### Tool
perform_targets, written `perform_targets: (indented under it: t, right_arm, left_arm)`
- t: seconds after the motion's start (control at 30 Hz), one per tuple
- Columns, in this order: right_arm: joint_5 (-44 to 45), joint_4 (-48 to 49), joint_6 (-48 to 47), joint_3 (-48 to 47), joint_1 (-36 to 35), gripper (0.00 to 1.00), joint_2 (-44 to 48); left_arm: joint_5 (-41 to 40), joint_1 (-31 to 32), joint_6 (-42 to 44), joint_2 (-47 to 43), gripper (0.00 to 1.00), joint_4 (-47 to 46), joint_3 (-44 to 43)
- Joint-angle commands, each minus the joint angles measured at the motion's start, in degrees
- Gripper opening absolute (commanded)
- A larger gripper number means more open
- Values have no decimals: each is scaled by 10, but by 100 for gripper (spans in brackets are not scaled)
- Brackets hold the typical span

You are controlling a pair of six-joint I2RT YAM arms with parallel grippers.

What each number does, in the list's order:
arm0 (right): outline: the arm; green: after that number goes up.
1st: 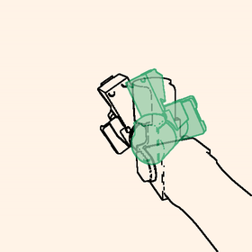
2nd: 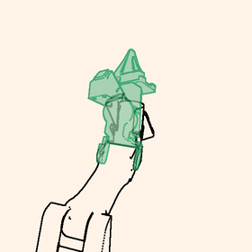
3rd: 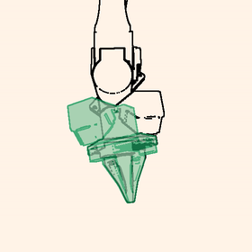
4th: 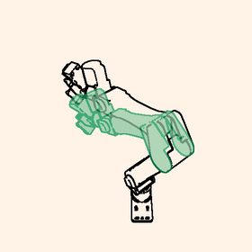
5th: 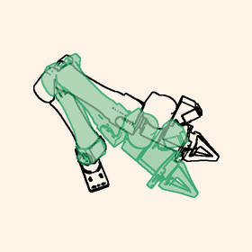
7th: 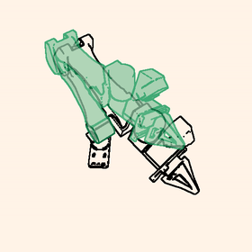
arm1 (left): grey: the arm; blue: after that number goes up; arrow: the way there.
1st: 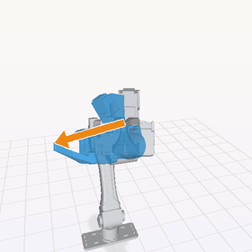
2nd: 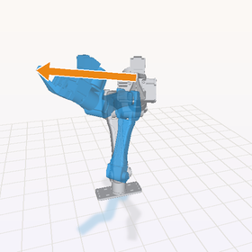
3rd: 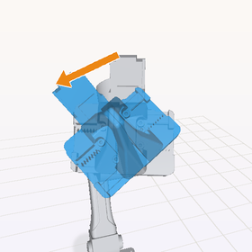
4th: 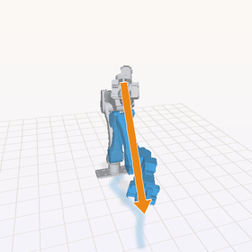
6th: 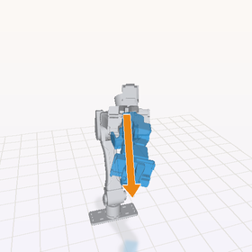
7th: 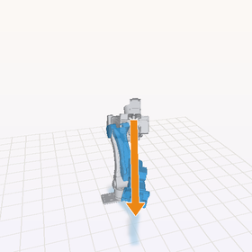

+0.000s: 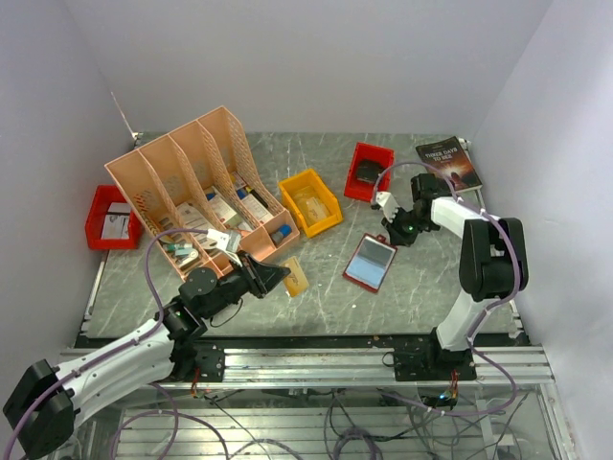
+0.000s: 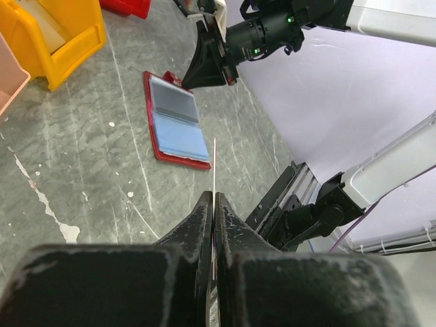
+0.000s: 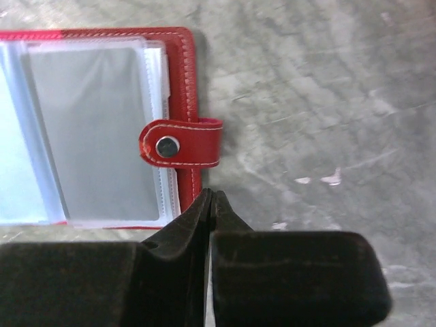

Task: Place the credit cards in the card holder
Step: Move the card holder to the center of the board.

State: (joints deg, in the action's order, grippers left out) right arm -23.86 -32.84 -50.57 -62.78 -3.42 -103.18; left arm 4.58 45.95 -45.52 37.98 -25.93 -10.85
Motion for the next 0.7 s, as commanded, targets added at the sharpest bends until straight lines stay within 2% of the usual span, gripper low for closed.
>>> perform_targets:
  t: [0.0,0.17,0.37,0.47,0.53,0.67]
  right_arm:
    - [-31,-54,-43,35,-12,0,33]
    - [-47,-74,-48,102,-71,0,85]
    - [-63,-79,-19,126,-128,0,131]
    - [-66,-83,-7,120,-128,2,142]
    - [-60,-81,2,114,-122,6,153]
    - [-74,-78,21,81,-72,15,163]
  left_arm:
    - [0,-3,-13,-4,7,-31,-1]
    - [-8,-3,-64,17,7,-110,22]
    - [-47,17,-100,56,7,-143,27]
    - [-99,55,-124,96,7,-173,34]
    - [-151,101,-134,134,7,-206,37]
    - [-211,147,-158,251,7,-307,35]
